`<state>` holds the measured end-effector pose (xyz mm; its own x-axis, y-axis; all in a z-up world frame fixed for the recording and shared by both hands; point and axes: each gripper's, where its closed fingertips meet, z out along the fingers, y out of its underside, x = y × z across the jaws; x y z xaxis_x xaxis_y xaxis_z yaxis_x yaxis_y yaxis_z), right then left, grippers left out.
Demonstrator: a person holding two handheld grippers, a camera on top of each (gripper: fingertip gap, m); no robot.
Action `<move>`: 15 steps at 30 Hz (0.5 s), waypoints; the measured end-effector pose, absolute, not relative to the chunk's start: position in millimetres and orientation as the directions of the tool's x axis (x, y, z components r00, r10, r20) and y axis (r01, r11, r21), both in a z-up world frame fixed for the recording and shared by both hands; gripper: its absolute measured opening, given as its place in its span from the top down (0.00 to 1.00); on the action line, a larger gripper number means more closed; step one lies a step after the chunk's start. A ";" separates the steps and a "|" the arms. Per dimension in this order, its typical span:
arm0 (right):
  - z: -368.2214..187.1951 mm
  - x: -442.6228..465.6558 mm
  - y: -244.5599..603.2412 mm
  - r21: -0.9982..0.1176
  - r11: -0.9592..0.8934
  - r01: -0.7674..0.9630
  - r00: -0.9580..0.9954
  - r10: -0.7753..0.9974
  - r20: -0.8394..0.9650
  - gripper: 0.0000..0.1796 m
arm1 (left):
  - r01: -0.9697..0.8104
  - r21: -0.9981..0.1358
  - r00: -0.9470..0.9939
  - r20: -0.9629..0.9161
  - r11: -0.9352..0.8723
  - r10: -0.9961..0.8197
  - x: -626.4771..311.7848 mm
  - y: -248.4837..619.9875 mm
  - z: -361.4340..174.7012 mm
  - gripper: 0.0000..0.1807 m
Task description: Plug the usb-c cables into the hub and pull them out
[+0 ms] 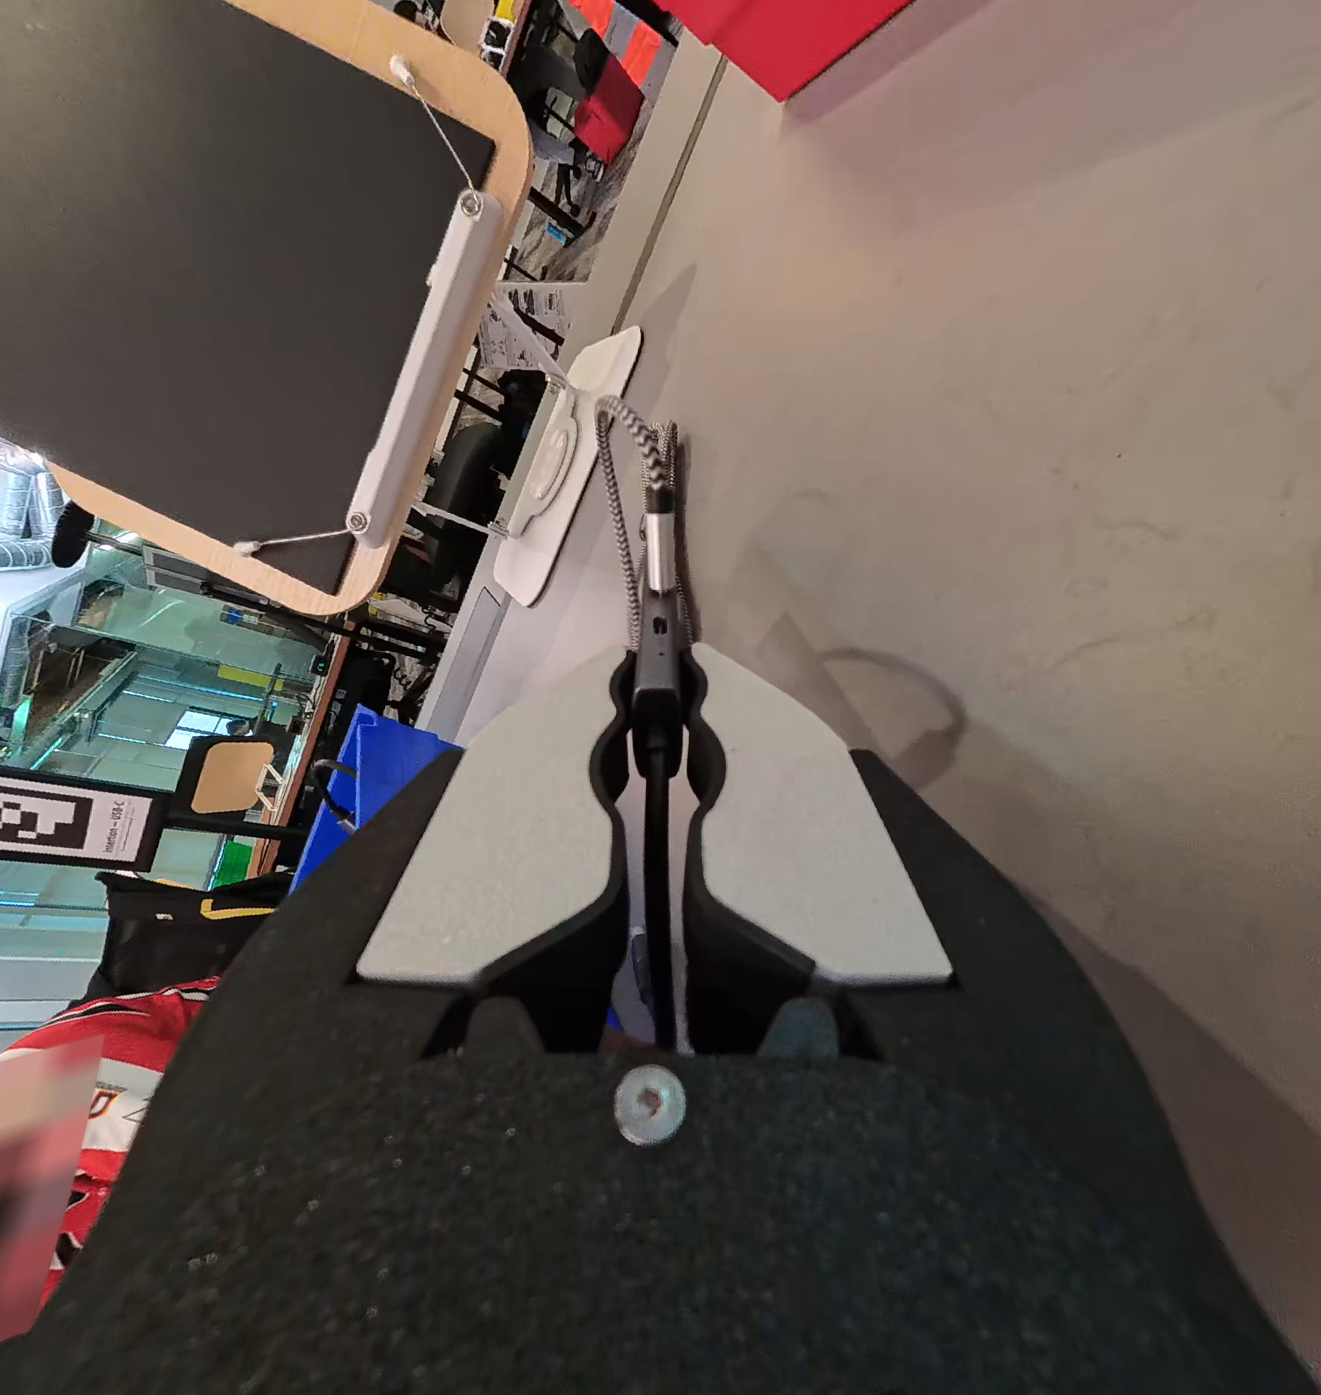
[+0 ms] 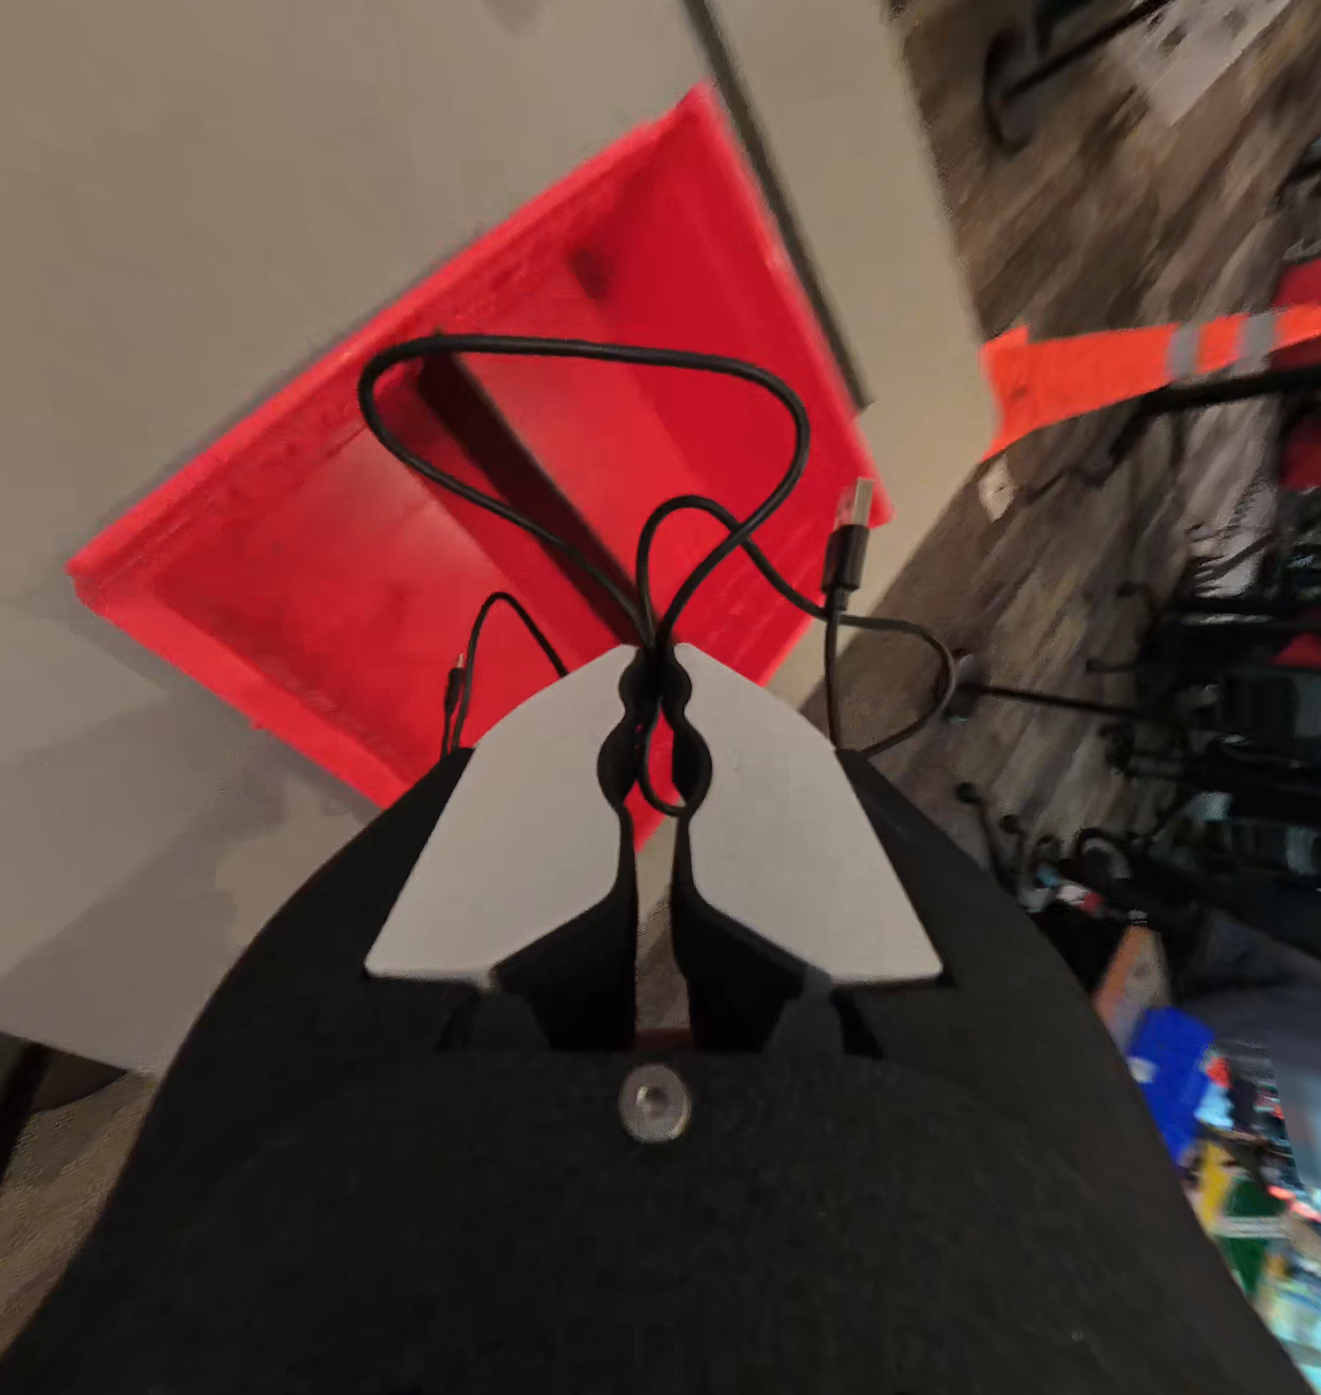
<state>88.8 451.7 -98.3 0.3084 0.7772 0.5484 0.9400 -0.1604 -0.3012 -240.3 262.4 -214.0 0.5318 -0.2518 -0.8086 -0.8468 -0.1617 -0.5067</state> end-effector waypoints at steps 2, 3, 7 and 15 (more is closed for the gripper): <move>-140.0 98.8 441.6 -0.276 -0.247 0.929 0.351 0.823 0.446 0.99 | -0.848 -0.506 0.530 -0.810 -0.159 -0.252 -239.5 262.0 -213.6 0.95; -157.8 102.8 437.0 -0.260 -0.288 0.922 0.374 0.837 0.400 0.98 | -0.849 -0.504 0.529 -0.810 -0.160 -0.254 -239.0 262.2 -214.3 0.95; -218.4 125.7 418.1 -0.091 -0.551 0.830 0.557 0.808 0.191 0.98 | -0.852 -0.498 0.524 -0.812 -0.162 -0.258 -238.6 263.4 -216.5 0.95; -259.8 96.2 449.9 -0.044 -0.486 0.873 0.486 0.858 0.166 0.97 | -0.853 -0.498 0.522 -0.812 -0.155 -0.263 -236.8 262.5 -216.0 0.95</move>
<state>96.2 449.9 -259.8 0.4861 0.8579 0.1665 0.8728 -0.4860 -0.0443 -236.8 262.5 -216.0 0.5217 -0.2627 -0.8117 -0.8531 -0.1550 -0.4982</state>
